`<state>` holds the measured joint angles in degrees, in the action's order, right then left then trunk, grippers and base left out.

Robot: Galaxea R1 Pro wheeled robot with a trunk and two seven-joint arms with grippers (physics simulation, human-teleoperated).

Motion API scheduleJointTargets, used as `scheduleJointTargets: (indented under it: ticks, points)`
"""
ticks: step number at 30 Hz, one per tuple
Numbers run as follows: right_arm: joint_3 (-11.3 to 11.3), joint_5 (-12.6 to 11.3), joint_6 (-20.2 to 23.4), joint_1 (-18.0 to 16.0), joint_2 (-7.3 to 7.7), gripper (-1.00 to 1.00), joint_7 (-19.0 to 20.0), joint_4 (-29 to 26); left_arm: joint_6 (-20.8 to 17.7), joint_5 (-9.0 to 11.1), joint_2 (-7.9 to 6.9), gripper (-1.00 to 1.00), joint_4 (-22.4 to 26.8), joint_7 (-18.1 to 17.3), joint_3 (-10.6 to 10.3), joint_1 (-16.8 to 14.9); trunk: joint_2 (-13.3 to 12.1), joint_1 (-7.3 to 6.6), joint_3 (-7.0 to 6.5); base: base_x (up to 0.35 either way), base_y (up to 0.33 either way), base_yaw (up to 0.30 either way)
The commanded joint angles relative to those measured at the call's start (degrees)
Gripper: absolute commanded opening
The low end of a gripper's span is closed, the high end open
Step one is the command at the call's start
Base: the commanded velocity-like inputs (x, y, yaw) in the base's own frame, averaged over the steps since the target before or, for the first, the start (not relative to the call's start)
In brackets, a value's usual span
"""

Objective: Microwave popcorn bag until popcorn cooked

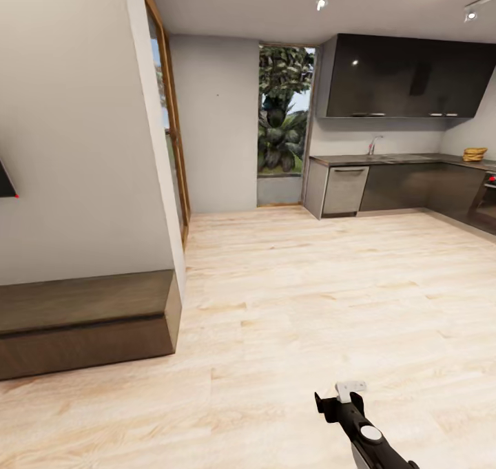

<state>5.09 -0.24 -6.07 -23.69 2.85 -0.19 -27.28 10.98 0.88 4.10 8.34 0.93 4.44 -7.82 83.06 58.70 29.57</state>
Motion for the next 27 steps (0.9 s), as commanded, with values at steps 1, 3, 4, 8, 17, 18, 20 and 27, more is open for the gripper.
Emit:
scheduleJointTargets:
  ticks: [1,3,4,8,17,18,20,27]
  points:
    - [0.24,-0.03,-0.17,-0.04,0.05,1.0,-0.02,0.04,0.18,0.09,0.03,1.0,-0.04,-0.05,0.43,-0.02,0.02,0.03,0.06,0.343,0.0,-0.002]
    - [0.31,-0.03,-0.17,-0.04,0.05,1.0,-0.01,0.04,0.18,0.09,0.06,1.0,-0.06,-0.05,0.41,-0.01,0.02,0.03,0.06,0.343,0.0,-0.001]
    - [0.33,-0.03,-0.17,-0.04,0.05,1.0,-0.03,0.04,0.18,0.09,0.06,1.0,-0.06,-0.05,0.4,-0.01,0.02,0.03,0.06,0.343,0.0,0.0]
    - [0.59,-0.03,-0.17,-0.04,0.05,1.0,-0.07,0.01,0.18,0.09,0.05,1.0,0.0,-0.05,0.4,0.0,0.02,0.03,0.06,0.344,0.0,-0.022]
    - [0.62,-0.03,-0.17,-0.04,0.05,1.0,-0.07,0.02,0.18,0.09,0.03,1.0,-0.06,-0.05,0.4,0.0,0.02,0.03,0.06,0.344,0.0,-0.229]
    - [0.62,-0.03,-0.17,-0.04,0.05,1.0,-0.07,0.02,0.18,0.09,0.03,1.0,-0.06,-0.05,0.4,0.0,0.02,0.03,0.06,0.344,0.0,-0.298]
    - [0.62,-0.03,-0.17,-0.04,0.05,1.0,-0.07,0.02,0.18,0.09,0.05,1.0,-0.04,-0.05,0.4,0.0,0.02,0.03,0.06,0.344,0.0,-0.299]
    - [0.62,-0.03,-0.17,-0.04,0.05,1.0,-0.07,0.04,0.18,0.09,0.03,1.0,-0.04,-0.05,0.42,0.0,0.02,0.03,0.06,0.344,0.0,-0.3]
